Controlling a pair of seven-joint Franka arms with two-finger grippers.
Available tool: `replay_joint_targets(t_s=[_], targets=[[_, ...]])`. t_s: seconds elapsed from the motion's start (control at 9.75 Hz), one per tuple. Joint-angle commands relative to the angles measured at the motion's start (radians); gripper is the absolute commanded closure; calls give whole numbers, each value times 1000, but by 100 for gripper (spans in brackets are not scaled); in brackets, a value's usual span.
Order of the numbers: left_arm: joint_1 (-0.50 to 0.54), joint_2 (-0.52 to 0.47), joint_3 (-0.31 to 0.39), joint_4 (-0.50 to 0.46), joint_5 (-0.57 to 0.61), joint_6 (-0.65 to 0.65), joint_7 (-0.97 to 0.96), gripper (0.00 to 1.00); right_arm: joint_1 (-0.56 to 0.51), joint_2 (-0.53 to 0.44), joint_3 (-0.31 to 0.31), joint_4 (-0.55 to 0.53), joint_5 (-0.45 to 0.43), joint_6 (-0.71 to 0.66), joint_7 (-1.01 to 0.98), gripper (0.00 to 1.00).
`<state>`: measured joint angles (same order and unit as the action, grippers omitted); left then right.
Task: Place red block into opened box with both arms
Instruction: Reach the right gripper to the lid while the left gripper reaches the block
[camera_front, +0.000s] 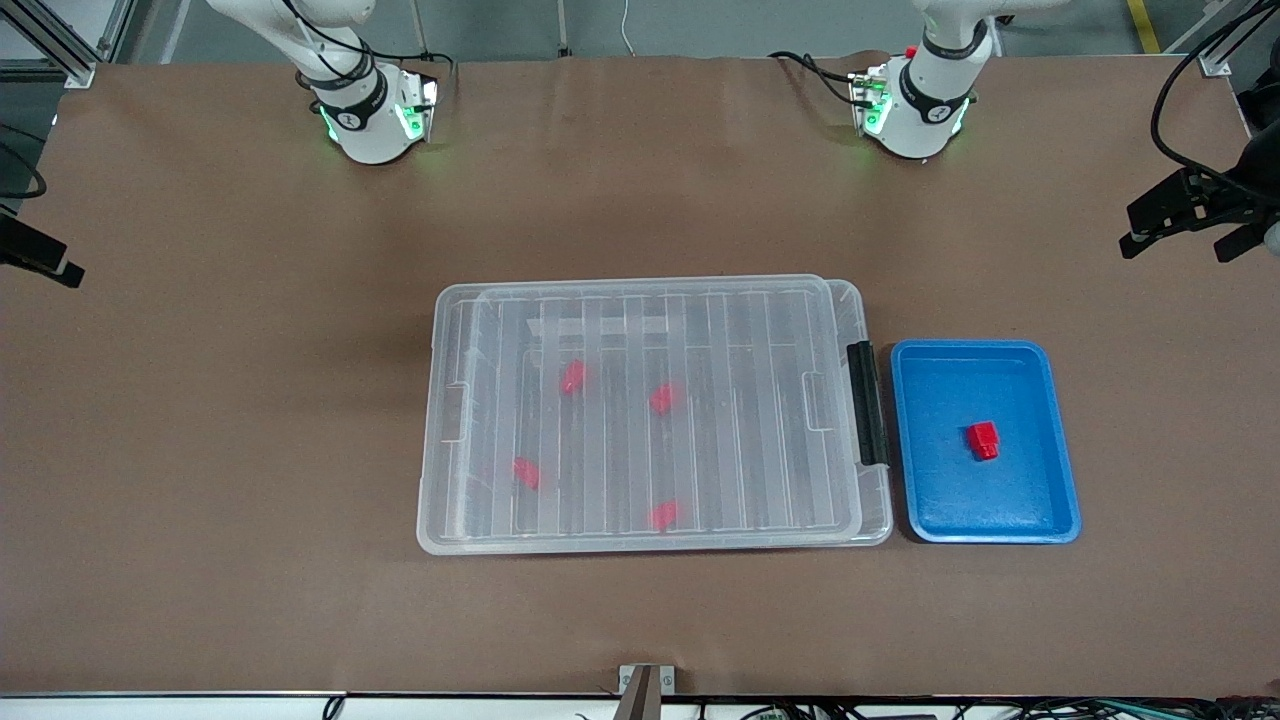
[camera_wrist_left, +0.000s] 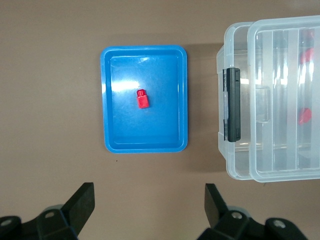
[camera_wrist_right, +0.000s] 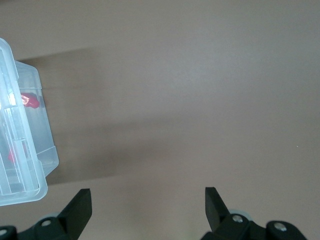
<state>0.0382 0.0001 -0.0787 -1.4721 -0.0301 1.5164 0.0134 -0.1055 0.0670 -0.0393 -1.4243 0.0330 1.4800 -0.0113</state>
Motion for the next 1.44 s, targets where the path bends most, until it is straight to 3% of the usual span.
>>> replay_joint_targets(t_s=[0.0, 0.41, 0.62, 0.82, 0.92, 1.33], targets=[[-1, 11, -3, -14, 38, -10, 0, 3, -16, -7, 16, -10, -5, 3, 14, 0], [-6, 12, -6, -10, 19, -13, -27, 2, 6, 28, 35, -7, 16, 9, 14, 0], [-3, 9, -6, -14, 18, -16, -10, 1, 16, 118, 149, -8, 38, 107, 48, 0], [-1, 11, -4, -26, 18, -16, -10, 1, 65, 254, 228, -10, 22, 251, 222, 0], [2, 20, -1, -49, 18, -7, -10, 1, 108, 322, 233, -11, 15, 297, 234, 0], [12, 153, 8, -137, 32, 146, -12, 1, 245, 413, 234, -43, -63, 420, 300, 0]])
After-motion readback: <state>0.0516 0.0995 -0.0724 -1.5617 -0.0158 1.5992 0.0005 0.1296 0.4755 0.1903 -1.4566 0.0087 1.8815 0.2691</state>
